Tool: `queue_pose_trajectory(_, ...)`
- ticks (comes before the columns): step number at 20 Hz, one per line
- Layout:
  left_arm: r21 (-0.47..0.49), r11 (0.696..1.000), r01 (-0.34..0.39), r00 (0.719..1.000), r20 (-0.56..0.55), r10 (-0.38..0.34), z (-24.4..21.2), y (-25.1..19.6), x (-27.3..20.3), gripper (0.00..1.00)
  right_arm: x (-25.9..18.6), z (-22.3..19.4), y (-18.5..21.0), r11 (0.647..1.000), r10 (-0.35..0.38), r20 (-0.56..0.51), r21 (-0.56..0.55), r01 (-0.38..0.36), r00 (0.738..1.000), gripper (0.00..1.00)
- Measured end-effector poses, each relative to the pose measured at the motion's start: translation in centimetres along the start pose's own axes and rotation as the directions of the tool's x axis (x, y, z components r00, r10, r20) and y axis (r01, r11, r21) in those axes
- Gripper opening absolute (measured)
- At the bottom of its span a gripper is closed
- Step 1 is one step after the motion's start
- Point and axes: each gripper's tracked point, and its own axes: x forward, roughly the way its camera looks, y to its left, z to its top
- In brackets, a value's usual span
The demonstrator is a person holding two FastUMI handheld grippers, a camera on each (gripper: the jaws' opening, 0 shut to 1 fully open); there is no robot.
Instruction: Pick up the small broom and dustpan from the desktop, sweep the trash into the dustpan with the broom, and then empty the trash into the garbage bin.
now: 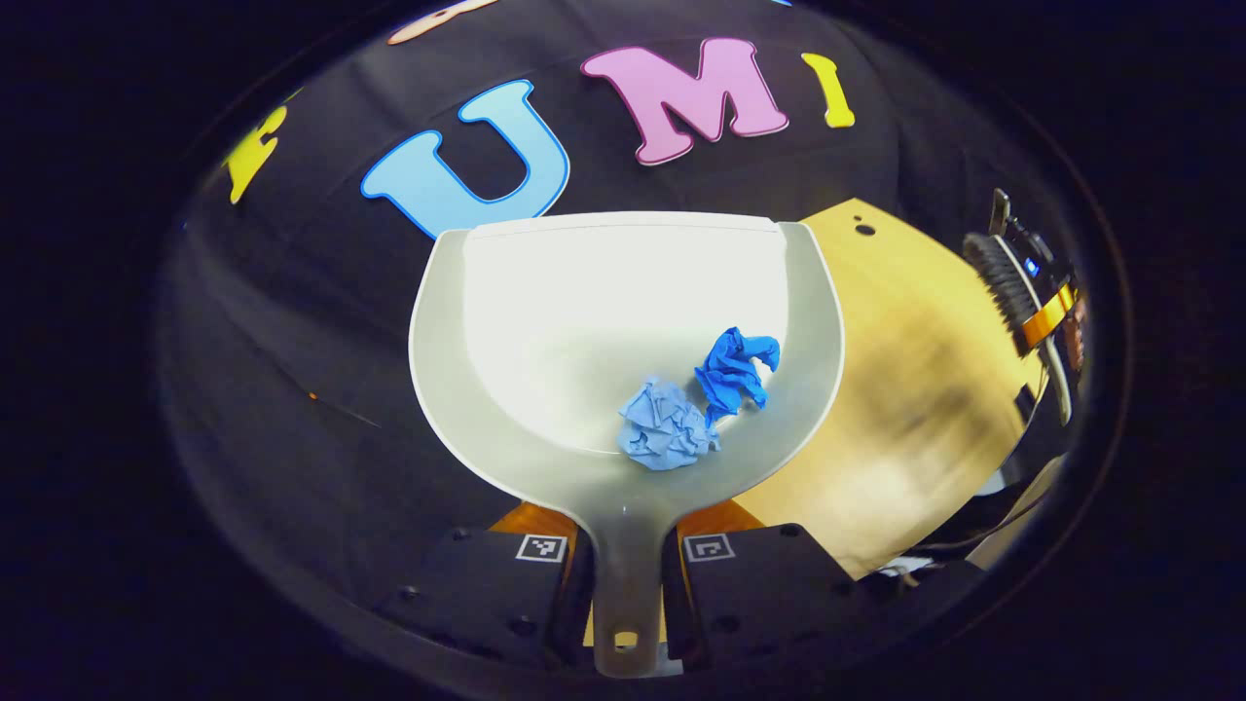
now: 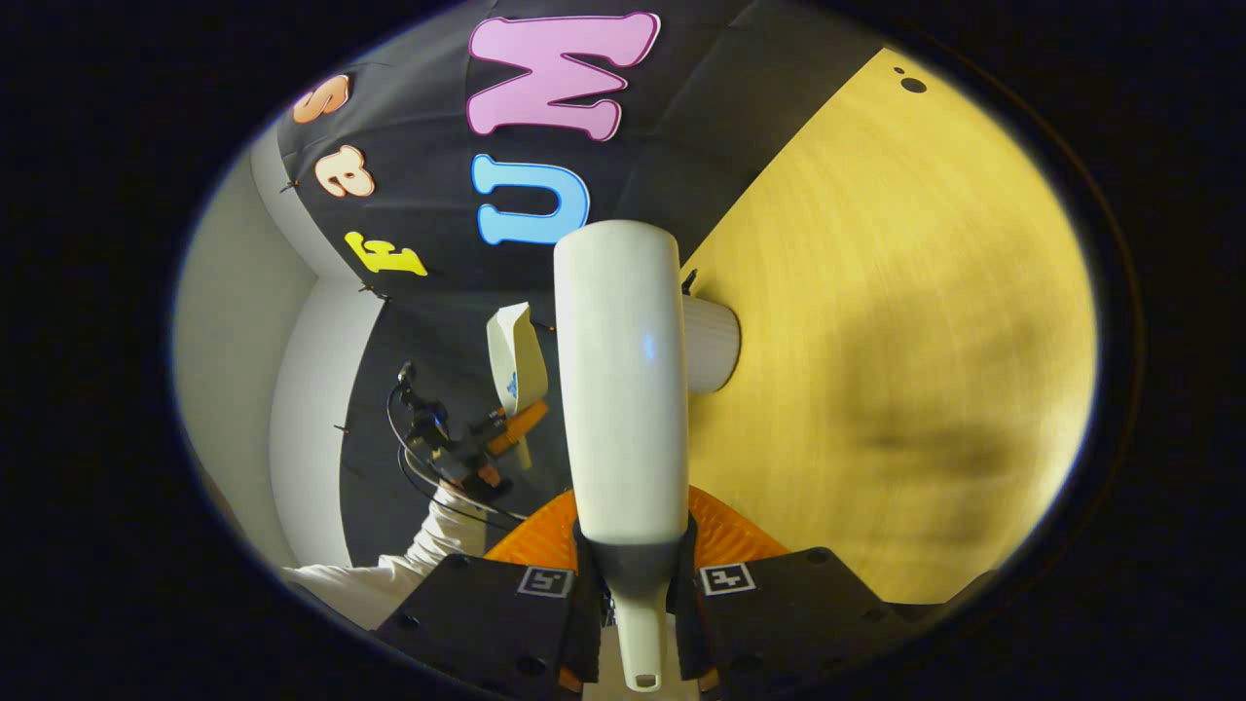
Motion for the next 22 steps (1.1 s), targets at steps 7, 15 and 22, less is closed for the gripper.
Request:
queue_pose_trajectory(7,0.337,0.924,-0.179,0.964,-0.128,0.233,-0.6,1.6,-0.4,0.26,-0.6,-0.4,-0.7,0.999,-0.041,0.043,0.027,0.04,0.998,0.33)
queue_pose_trajectory(15,0.871,0.347,-0.348,0.77,0.054,0.636,-2.2,5.7,-0.5,0.27,-2.2,-1.2,-2.4,0.995,-0.091,0.048,0.039,0.089,0.995,0.33)
queue_pose_trajectory(22,0.925,0.137,-0.355,0.724,0.18,0.666,-3.9,5.2,-0.4,0.28,-2.1,-1.8,-3.0,0.992,-0.122,0.008,0.025,0.121,0.993,0.33)
